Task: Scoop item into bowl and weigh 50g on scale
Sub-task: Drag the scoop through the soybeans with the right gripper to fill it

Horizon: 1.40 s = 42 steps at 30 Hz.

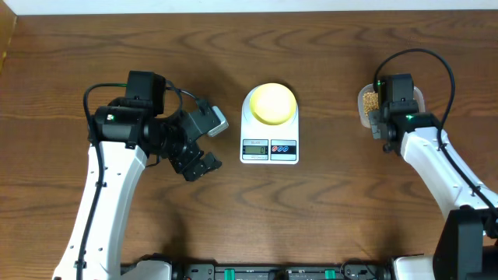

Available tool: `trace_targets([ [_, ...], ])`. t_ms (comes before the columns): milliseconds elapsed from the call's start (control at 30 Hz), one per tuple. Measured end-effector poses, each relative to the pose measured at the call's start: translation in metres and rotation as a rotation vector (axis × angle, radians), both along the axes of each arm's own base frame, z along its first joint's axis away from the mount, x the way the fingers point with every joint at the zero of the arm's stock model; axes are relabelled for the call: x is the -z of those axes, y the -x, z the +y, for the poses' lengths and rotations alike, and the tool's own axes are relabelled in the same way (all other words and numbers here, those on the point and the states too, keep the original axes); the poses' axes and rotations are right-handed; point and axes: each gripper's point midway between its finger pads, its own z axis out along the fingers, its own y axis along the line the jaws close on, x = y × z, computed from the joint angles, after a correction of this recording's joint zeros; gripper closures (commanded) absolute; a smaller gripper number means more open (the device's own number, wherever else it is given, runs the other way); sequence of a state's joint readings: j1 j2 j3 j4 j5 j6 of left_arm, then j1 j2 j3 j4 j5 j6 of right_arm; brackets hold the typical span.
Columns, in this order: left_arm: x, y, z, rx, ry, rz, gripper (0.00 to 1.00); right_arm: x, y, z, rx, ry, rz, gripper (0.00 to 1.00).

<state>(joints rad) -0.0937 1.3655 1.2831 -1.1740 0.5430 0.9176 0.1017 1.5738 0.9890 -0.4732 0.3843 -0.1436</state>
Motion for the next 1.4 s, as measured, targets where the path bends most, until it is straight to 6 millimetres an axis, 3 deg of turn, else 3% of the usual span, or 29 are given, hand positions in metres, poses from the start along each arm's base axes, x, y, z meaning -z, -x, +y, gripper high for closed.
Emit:
trace_targets([
  [433,0.0,0.0,0.0,0.0,0.0,0.0,0.1,0.009,0.0,0.013,0.025,-0.265,0.007,0.99],
  [1000,0.0,0.0,0.0,0.0,0.0,0.0,0.1,0.005,0.007,0.001,0.206,-0.741,-0.01,0.99],
  [1400,0.0,0.0,0.0,0.0,0.0,0.0,0.1,0.01,0.015,-0.007,0.315,-0.925,0.02,0.99],
])
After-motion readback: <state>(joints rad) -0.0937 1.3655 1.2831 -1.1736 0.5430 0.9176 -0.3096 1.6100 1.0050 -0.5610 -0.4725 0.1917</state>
